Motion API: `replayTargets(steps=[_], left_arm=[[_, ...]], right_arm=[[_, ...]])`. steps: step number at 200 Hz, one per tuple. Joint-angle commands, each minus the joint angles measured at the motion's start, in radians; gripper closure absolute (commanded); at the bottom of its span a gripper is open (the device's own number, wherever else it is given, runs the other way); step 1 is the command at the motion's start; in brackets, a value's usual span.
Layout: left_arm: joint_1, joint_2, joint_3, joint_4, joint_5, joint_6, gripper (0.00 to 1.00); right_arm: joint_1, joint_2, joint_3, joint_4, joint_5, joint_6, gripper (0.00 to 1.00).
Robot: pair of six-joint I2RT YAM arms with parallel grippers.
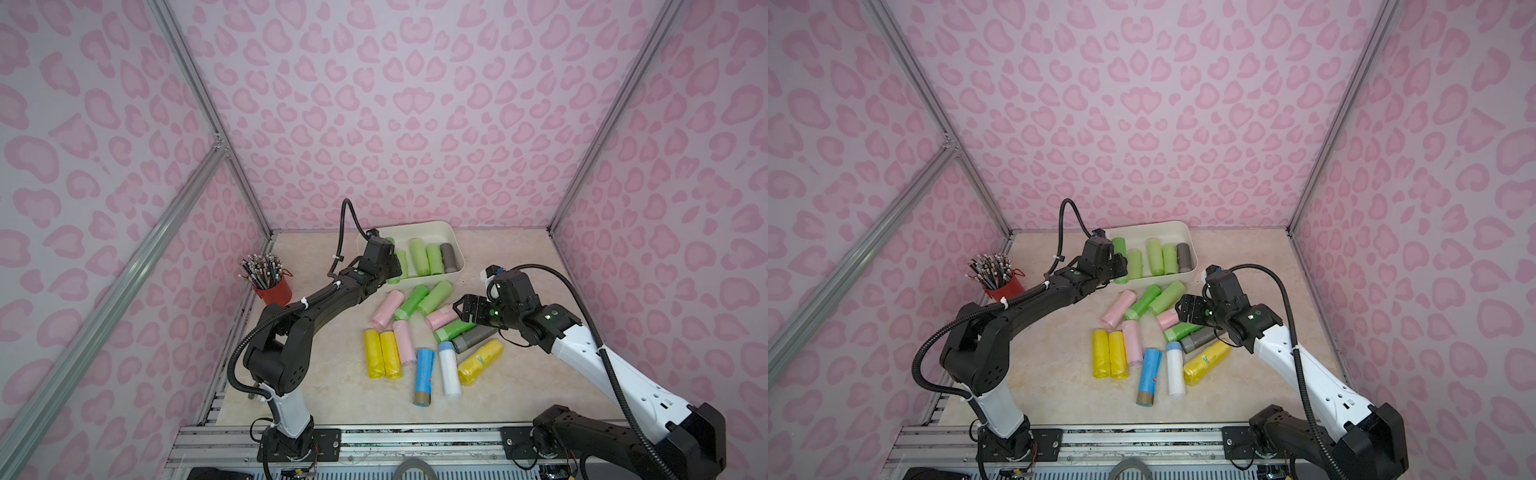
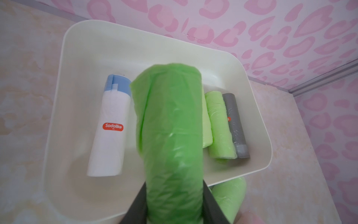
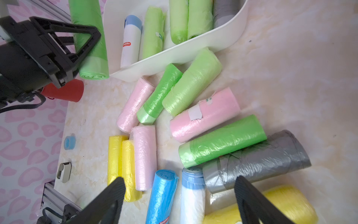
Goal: Put the roll of trash bags into the storage box
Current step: Place the roll of trash bags in the storage box.
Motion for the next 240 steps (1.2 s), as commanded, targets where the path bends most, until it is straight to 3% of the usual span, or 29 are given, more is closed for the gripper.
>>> replayTargets(steps=[1,91,164,240], left_arm=[[0.01,0.033,0.029,0.022,0.021,0.016,0.8],[0.032,0.255,0.326,-0.072,0.025,0.052,0.82],[0.061,0.394,0.454,-0.131,0.006,0.082,0.83],[0.063,0.464,0.48,-0.17,-0.07,0.119,0.8]], right_arm=[[0.001,-0.003,-0.005,-0.014,0.012,0.005,0.1],[0.0,0.014,0.002,-0.01,-0.018,0.01,0.1],[0.0,0.001,-0.019,-0.019,-0.003,0.012,0.1],[0.0,0.009,-0.01,-0.049,0.025,-0.004,0.1]])
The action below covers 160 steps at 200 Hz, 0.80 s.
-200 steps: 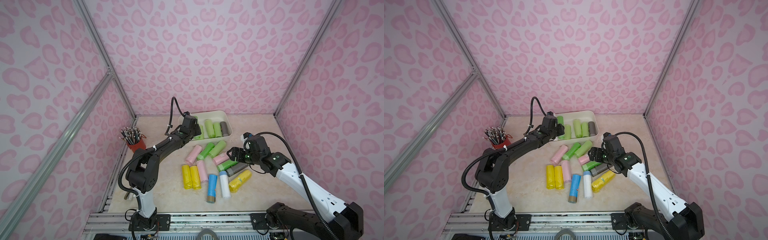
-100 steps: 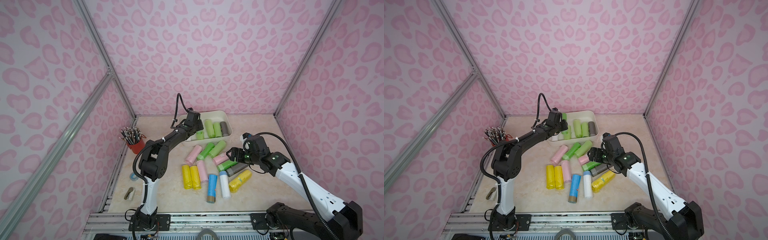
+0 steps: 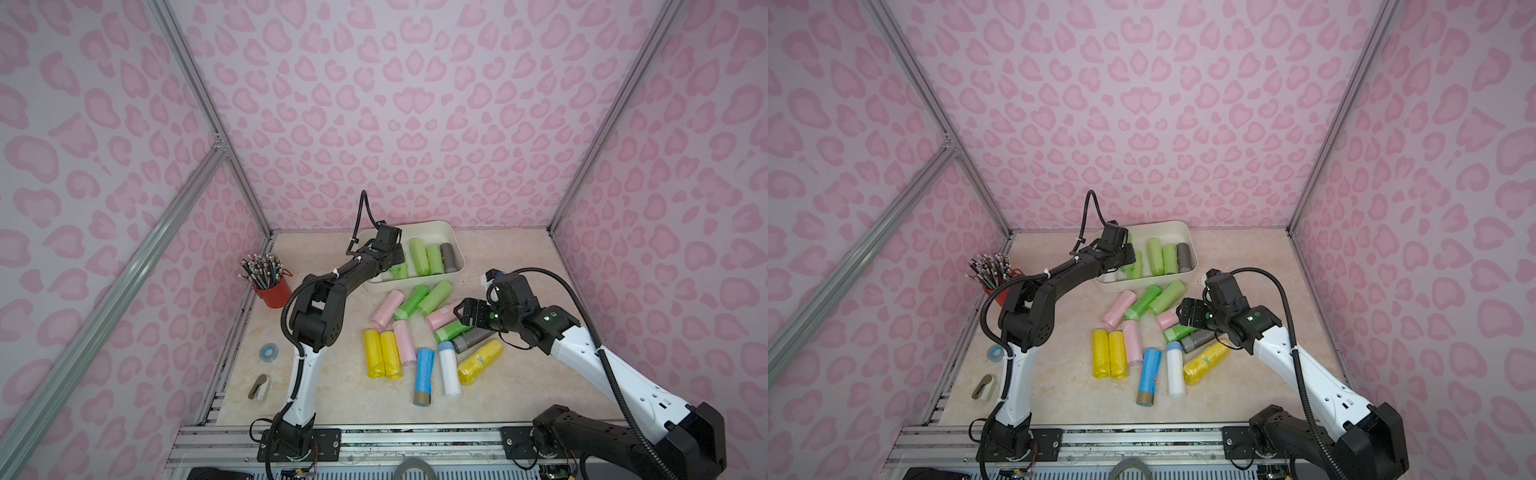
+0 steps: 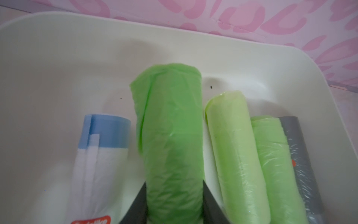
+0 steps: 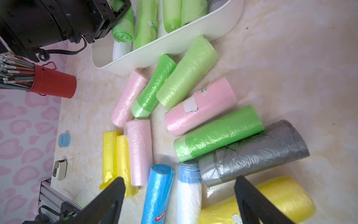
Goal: Put the roll of trash bags into the storage box
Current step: Place the roll of trash bags in the storage box.
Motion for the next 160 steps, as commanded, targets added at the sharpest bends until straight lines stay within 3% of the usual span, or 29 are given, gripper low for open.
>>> replayTargets(steps=[1,30,109,122,150,160], left_arm=[[0.001,0.014,0.014,-0.007,-0.052,0.027,0.8],[0.002,0.029,0.021,-0.014,-0.071,0.044,0.76],[-0.042,0.036,0.037,-0.015,-0.12,0.08,0.29],[-0.042,0.001,0.021,-0.003,-0.118,0.078,0.26],[-0.043,-0.034,-0.017,0.018,-0.119,0.077,0.03],[-0.044,-0.052,-0.032,0.026,-0.121,0.077,0.0]], right_arm=[[0.0,0.007,0.011,-0.024,0.024,-0.012,0.1],[0.001,0.019,0.022,-0.035,0.022,-0.02,0.1],[-0.006,0.057,0.065,-0.078,0.03,-0.051,0.1],[-0.01,0.059,0.065,-0.082,0.037,-0.05,0.1],[-0.017,0.057,0.061,-0.094,0.05,-0.05,0.1],[-0.021,0.057,0.061,-0.097,0.053,-0.05,0.1]])
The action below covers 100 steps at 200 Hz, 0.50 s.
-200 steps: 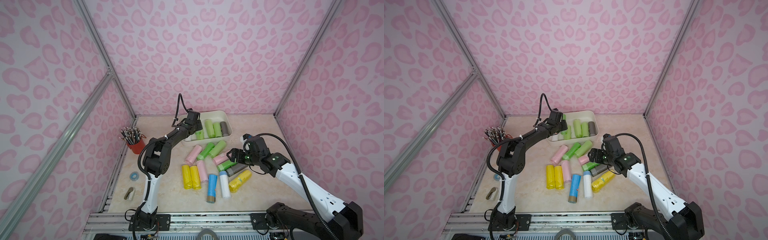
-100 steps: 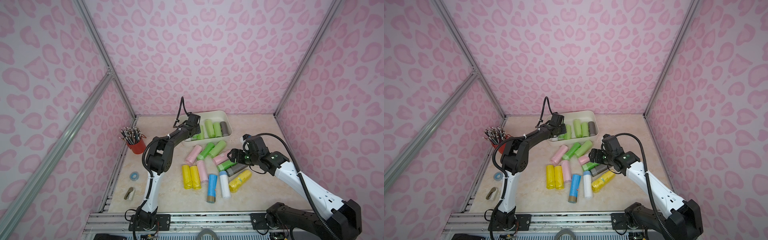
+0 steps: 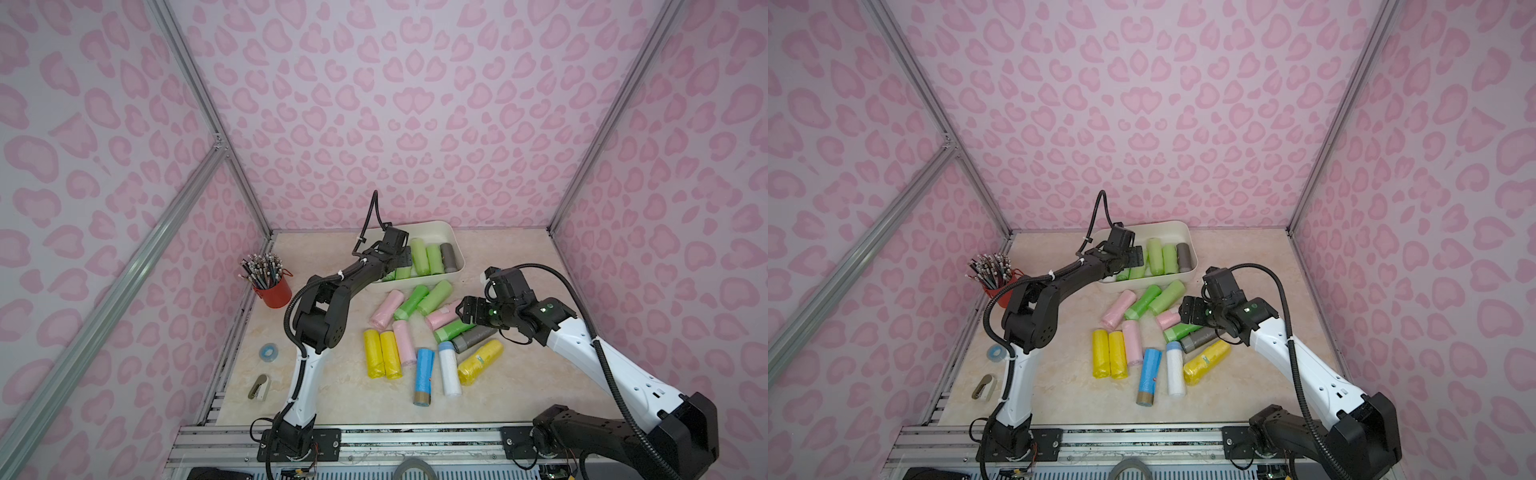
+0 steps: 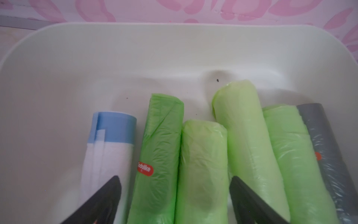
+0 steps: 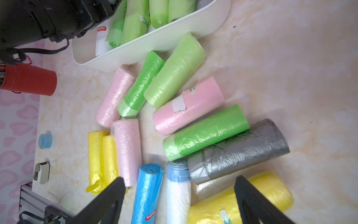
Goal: Put the roll of trash bags into the storage box
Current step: Place the roll of trash bags in the storage box.
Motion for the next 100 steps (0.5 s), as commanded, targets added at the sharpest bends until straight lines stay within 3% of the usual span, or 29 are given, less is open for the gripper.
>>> replayTargets(steps=[1,100], left_arm=[[-0.003,-0.036,-0.026,0.036,-0.016,0.008,0.0],[-0.048,-0.324,-0.286,0.171,-0.08,-0.032,0.0]], right_arm=[[-0.006,0.0,-0.002,-0.022,0.015,-0.012,0.1],[-0.049,-0.007,-0.043,-0.045,-0.026,0.013,0.1]])
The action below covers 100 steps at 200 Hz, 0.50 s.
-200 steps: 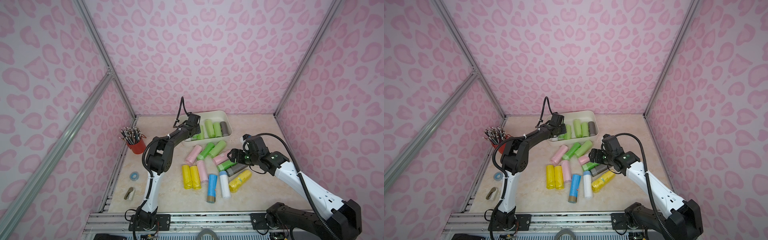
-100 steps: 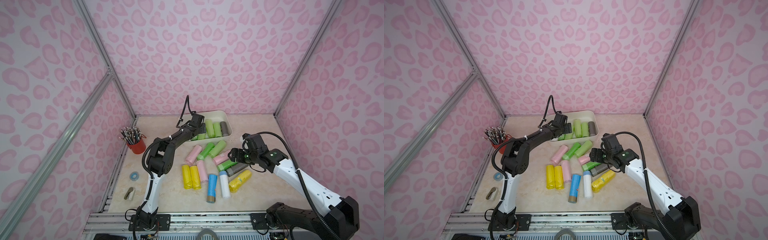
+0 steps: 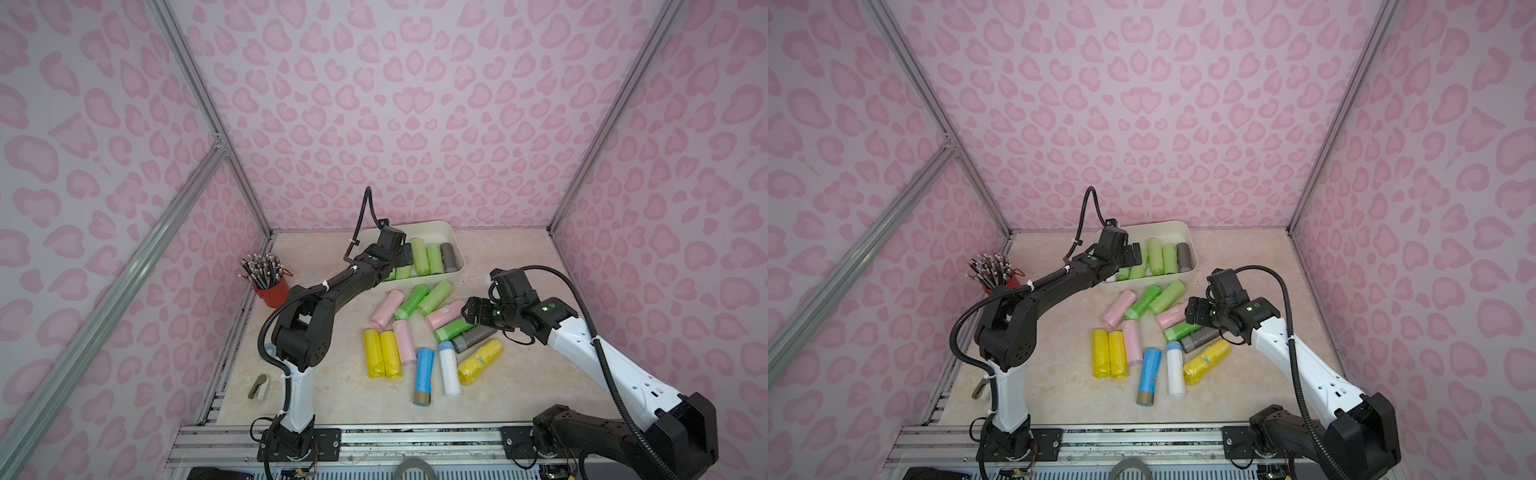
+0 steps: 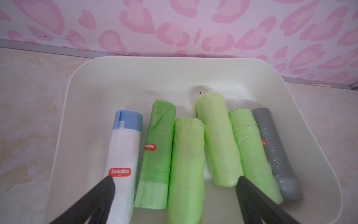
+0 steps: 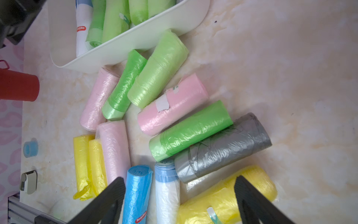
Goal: Put the roll of trash bags into the storage box
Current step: Place the roll of trash bags in the storage box.
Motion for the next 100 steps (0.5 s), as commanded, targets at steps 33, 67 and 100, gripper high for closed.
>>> replayTargets(steps=[33,67,100], left_arm=[[-0.034,-0.221,-0.179,0.118,-0.077,-0.035,0.0],[-0.076,-0.385,-0.335,0.121,-0.092,-0.058,0.0],[-0.145,-0.534,-0.471,0.121,-0.112,-0.087,0.0]], right_arm=[[-0.019,-0.032,-0.06,-0.047,-0.031,0.03,0.1],[-0.038,-0.063,-0.073,-0.126,-0.021,0.051,0.1],[-0.069,-0.098,-0.077,-0.219,-0.022,0.06,0.1]])
